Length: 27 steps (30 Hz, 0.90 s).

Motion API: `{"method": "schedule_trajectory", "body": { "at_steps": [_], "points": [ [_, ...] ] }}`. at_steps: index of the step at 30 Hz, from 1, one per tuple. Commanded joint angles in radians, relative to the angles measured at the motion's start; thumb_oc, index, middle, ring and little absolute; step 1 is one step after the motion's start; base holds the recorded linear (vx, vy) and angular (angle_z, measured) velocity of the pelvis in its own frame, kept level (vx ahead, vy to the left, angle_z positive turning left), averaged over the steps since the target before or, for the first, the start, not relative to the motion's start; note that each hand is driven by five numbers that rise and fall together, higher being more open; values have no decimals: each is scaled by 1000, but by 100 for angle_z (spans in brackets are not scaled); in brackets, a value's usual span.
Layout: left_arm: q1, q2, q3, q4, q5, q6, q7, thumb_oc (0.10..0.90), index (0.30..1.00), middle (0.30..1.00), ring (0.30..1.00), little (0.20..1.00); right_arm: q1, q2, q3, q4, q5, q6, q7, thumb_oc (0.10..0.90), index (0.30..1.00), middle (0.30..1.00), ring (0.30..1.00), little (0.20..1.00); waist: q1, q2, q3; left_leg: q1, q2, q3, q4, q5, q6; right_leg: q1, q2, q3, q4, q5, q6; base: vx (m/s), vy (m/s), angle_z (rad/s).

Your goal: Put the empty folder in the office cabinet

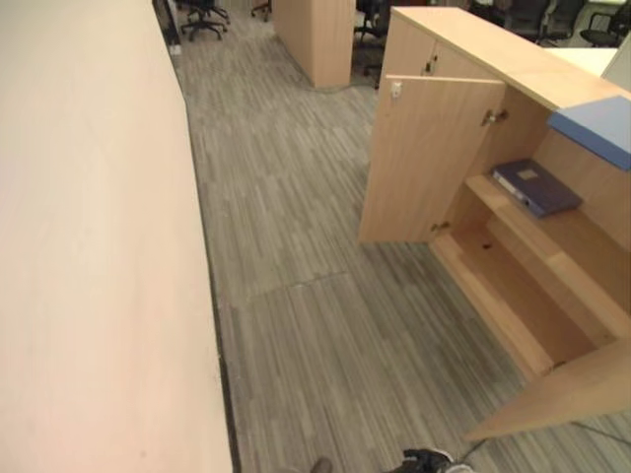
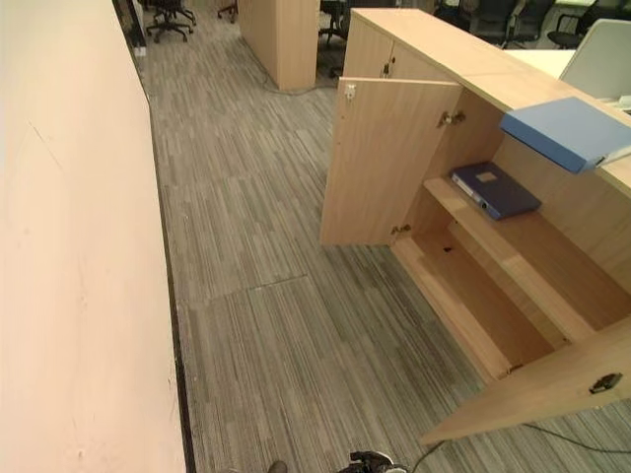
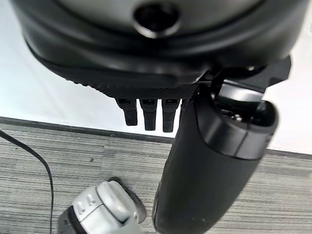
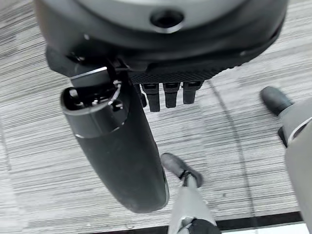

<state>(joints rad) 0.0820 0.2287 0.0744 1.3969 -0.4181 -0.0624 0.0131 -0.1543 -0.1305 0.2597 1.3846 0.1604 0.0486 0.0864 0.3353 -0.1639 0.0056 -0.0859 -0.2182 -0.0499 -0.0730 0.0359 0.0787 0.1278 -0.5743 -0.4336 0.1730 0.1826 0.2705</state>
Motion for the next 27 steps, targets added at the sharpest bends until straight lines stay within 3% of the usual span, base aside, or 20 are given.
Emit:
{"method": "schedule_trajectory", "body": {
  "at_steps": [1, 2, 3, 4, 5, 6, 7, 9, 10, 11, 13, 14, 16, 17, 19, 21, 22, 24, 27],
  "points": [
    [44, 68, 24, 47, 60, -5, 13, 800, 900, 900, 900, 900, 1, -82, 1, 25, -12, -2, -5, 800, 900, 900, 900, 900, 22, 66, -5, -27, 28, -52, -14, -34, -8, 47, -78, -58, 163, 340, -9, 164, 178, 3],
    [58, 75, 36, 45, 52, -3, 15, 800, 900, 900, 900, 900, -4, -87, -1, 13, -1, -6, -9, 800, 900, 900, 900, 900, 19, 76, 3, 5, 22, -44, -14, -51, 7, 6, -102, -63, 222, 340, -9, 153, 164, 0],
    [62, 78, 43, 43, 47, -3, 17, 800, 900, 900, 900, 900, -9, -87, 3, -1, 6, -9, -8, 800, 900, 900, 900, 900, 15, 83, 11, 19, 23, -39, -14, -53, 14, -24, -81, -48, 228, 334, -9, 216, 229, -21],
    [67, 79, 52, 38, 35, -7, 21, 800, 900, 900, 900, 900, -13, -89, 8, -20, 13, -15, -11, 800, 900, 900, 900, 900, 6, 97, 22, 40, 24, -39, -14, -57, 25, -78, -44, -25, 252, 256, -9, 106, 109, -32],
    [68, 78, 53, 37, 35, -7, 21, 800, 900, 900, 900, 900, -13, -90, 9, -21, 14, -15, -11, 800, 900, 900, 900, 900, 10, 98, 22, 40, 27, -35, -14, -59, 23, -87, -44, -16, 261, 248, -9, 120, 133, -40],
    [75, 66, 65, 17, 0, -12, 28, 800, 900, 900, 900, 900, -33, -99, 8, -41, 26, -25, -29, 800, 900, 900, 900, 900, -14, 149, 63, 94, 47, -40, -14, -55, 32, -246, 68, 18, 320, 50, -56, 85, 96, -33],
    [78, 64, 66, 10, -14, -15, 36, 800, 900, 900, 900, 900, -43, -104, 5, -45, 37, -29, -39, 800, 900, 900, 900, 900, -41, 165, 92, 136, 50, -42, -14, -56, 36, -328, 151, 26, 317, 20, -72, 139, 80, -60],
    [82, 55, 67, -2, -21, -18, 38, 800, 900, 900, 900, 900, -59, -109, 6, -45, 56, -35, -50, 800, 900, 900, 900, 900, -80, 163, 140, 207, 37, -56, -7, -70, 37, -395, 293, 34, 204, 28, -75, 126, -23, -44],
    [82, 55, 68, -2, -21, -18, 39, 800, 900, 900, 900, 900, -60, -109, 7, -45, 56, -35, -50, 800, 900, 900, 900, 900, -80, 167, 144, 212, 42, -55, -8, -72, 36, -386, 299, 32, 195, 30, -76, 147, -46, -19],
    [79, 51, 68, -5, -15, -21, 40, 800, 900, 900, 900, 900, -62, -112, 5, -39, 63, -38, -54, 800, 900, 900, 900, 900, -99, 150, 166, 230, 22, -63, 40, -115, 40, -396, 371, 22, 83, 68, -67, 181, -55, -6],
    [67, 55, 70, -4, -2, -20, 28, 800, 900, 900, 900, 900, -56, -119, -4, -32, 69, -38, -55, 800, 900, 900, 900, 900, -124, 117, 180, 247, -21, -85, 94, -169, 45, -443, 441, 15, -48, 148, -38, 334, -69, 46],
    [57, 59, 75, 1, 3, -14, 18, 800, 900, 900, 900, 900, -32, -127, -22, -31, 80, -38, -49, 800, 900, 900, 900, 900, -145, 96, 182, 240, -56, -105, 162, -211, 33, -454, 445, 7, -121, 197, -24, 401, -85, 84],
    [54, 56, 87, 12, 9, -10, 11, 800, 900, 900, 900, 900, 8, -141, -46, -35, 89, -40, -44, 800, 900, 900, 900, 900, -148, 81, 184, 243, -92, -125, 239, -273, 23, -433, 397, -24, -148, 174, -39, 378, -81, 78],
    [59, 51, 90, 25, 21, -6, 7, 800, 900, 900, 900, 900, 36, -146, -59, -33, 88, -41, -43, 800, 900, 900, 900, 900, -151, 82, 176, 253, -94, -132, 277, -316, 9, -403, 397, -49, -168, 133, -60, 246, -56, 82],
    [67, 44, 103, 32, 20, -3, 3, 800, 900, 900, 900, 900, 60, -147, -70, -28, 82, -39, -40, 800, 900, 900, 900, 900, -153, 84, 170, 269, -92, -143, 290, -342, 7, -392, 388, -70, -155, 112, -77, 288, -89, 73],
    [93, 15, 99, 41, 47, 8, -15, 800, 900, 900, 900, 900, 114, -136, -72, 21, 49, -23, -20, 800, 900, 900, 900, 900, -163, 97, 120, 321, -37, -175, 250, -360, -9, -348, 392, -106, -156, 47, -121, 368, -140, 55],
    [95, 14, 98, 40, 47, 8, -15, 800, 900, 900, 900, 900, 115, -137, -72, 21, 48, -23, -20, 800, 900, 900, 900, 900, -165, 99, 118, 323, -34, -177, 247, -360, -10, -347, 394, -108, -157, 45, -122, 188, -95, 68],
    [91, 0, 68, 34, 59, 5, -20, 800, 900, 900, 900, 900, 147, -134, -85, 20, 73, -32, -14, 800, 900, 900, 900, 900, -192, 107, 72, 355, 25, -198, 170, -335, -19, -335, 424, -131, -161, -5, -147, 216, -136, 58],
    [72, -3, 51, 0, 43, -5, -14, 800, 900, 900, 900, 900, 154, -134, -79, 12, 88, -38, -18, 800, 900, 900, 900, 900, -210, 113, 61, 362, 61, -209, 118, -315, -27, -341, 443, -150, -153, -35, -157, 120, -115, 36]
  ]
}}
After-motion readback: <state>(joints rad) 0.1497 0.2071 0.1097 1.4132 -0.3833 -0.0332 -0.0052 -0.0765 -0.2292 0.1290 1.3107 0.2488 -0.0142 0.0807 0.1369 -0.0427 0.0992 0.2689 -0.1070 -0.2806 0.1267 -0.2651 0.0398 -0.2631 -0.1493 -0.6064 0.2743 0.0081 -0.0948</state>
